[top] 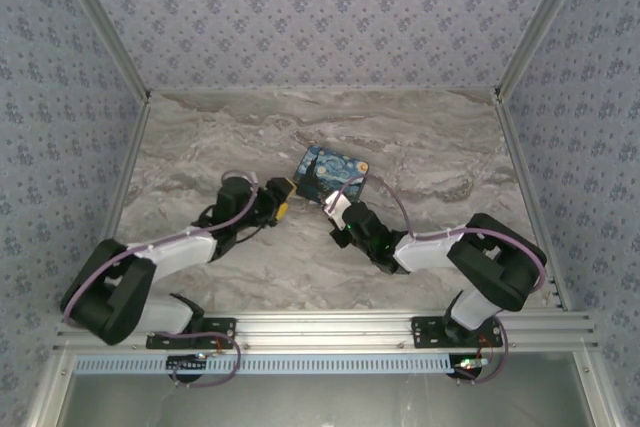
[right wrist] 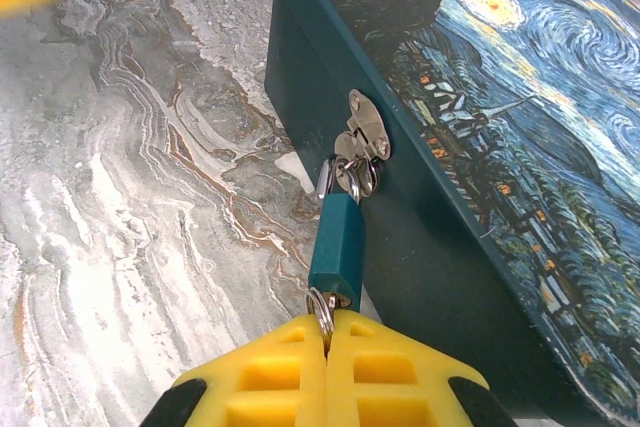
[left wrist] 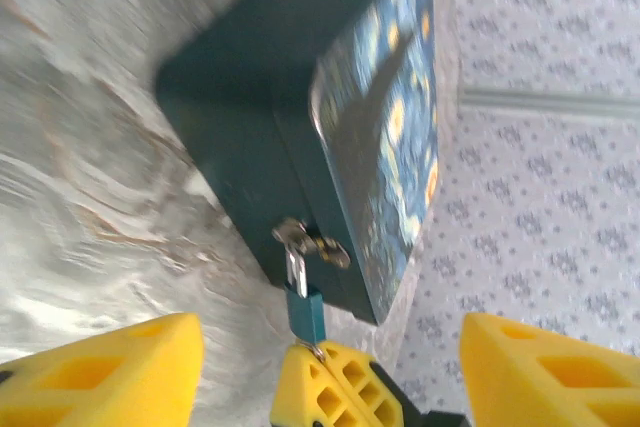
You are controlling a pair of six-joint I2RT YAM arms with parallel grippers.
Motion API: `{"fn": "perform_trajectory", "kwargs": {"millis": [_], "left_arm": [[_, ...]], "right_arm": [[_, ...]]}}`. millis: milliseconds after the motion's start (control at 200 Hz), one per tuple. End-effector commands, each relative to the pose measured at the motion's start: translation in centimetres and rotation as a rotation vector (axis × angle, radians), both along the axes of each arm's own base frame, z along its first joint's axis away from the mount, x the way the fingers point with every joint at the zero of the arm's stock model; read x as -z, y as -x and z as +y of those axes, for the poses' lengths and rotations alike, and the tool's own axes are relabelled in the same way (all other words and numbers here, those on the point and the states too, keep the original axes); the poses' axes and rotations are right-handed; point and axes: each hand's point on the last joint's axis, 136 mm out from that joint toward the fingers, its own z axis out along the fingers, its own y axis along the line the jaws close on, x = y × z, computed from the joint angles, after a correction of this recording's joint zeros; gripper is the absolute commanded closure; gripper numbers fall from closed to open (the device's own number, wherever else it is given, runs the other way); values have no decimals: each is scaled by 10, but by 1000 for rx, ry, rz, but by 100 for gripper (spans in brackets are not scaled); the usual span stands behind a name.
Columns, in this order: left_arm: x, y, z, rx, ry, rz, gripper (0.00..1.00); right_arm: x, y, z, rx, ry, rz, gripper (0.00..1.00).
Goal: Unlock a padlock with a key
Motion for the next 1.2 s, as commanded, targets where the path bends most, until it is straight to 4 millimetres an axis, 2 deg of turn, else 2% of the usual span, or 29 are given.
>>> {"fn": "perform_trajectory", "kwargs": {"millis": [0, 70, 150, 305, 465, 595, 720, 849, 979, 1194], "left_arm": [[-6, -7, 29, 65, -157, -13, 22], [-13, -20, 44, 81, -219, -29, 18], [-20, -34, 49, 133, -294, -51, 14], [-30, -60, 25, 295, -328, -111, 7], [-16, -83, 4, 420, -376, -106, 3], [-5, -94, -25, 540, -383, -97, 1], [13, -103, -41, 594, -416, -66, 1], [30, -113, -41, 583, -452, -38, 1], [41, -118, -42, 584, -468, -18, 10], [59, -109, -30, 568, -521, 21, 14]], "right_arm": [[-1, 0, -4, 21, -31, 18, 100], [0, 1, -3, 20, -29, 22, 100], [0, 0, -3, 22, -32, 26, 100], [0, 0, -2, 23, -32, 32, 100], [2, 0, -1, 23, -30, 41, 100], [5, 0, 2, 23, -30, 54, 100], [6, -1, 3, 25, -32, 59, 100], [6, -1, 3, 27, -33, 64, 100], [6, 0, 4, 30, -42, 73, 100], [4, 3, 3, 34, -68, 94, 100]]}}
